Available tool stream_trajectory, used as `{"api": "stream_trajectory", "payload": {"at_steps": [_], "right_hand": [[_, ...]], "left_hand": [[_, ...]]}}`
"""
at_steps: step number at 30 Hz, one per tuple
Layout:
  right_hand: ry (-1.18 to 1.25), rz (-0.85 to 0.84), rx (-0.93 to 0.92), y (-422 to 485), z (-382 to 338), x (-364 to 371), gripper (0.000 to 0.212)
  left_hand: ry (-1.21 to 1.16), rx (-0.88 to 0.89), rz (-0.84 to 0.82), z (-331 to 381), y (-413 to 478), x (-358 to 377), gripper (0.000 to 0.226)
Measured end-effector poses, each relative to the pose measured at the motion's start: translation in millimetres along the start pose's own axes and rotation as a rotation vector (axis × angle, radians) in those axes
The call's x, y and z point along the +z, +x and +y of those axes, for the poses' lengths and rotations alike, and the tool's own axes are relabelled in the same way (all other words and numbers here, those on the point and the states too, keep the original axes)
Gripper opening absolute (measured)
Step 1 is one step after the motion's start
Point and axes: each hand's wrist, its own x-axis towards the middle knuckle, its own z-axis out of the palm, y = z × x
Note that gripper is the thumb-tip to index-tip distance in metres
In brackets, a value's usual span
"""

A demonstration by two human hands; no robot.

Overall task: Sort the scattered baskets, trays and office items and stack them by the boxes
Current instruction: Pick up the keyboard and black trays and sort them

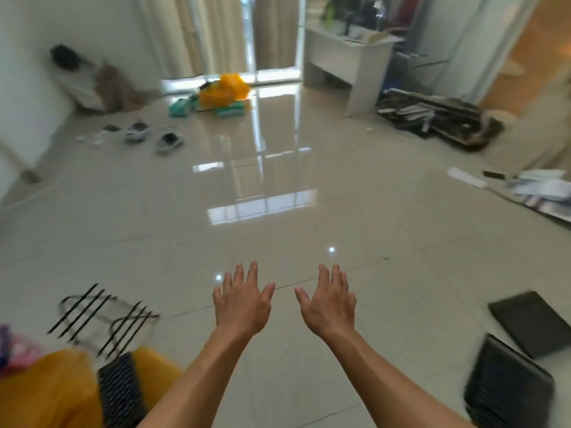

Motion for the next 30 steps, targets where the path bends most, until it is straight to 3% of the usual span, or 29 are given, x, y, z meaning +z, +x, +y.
{"api": "stream_trajectory", "payload": {"at_steps": [7,18,30], "right_hand": [[0.089,0.165,0.297,42.5,153.5,-92.8,0.081],[0.219,0.339,0.719,60.3,297.5,-155.0,0.080],[0.327,0.595,1.125,114.8,365.4,-209.8,0.080]], "left_hand": [[0.081,0.301,-0.084,184.1,30.3,49.4,0.069],[0.241,0.724,-0.229,371.4,67.9,118.1,0.070],[0.424,1.181,-0.384,537.3,126.9,169.3,0.070]]}}
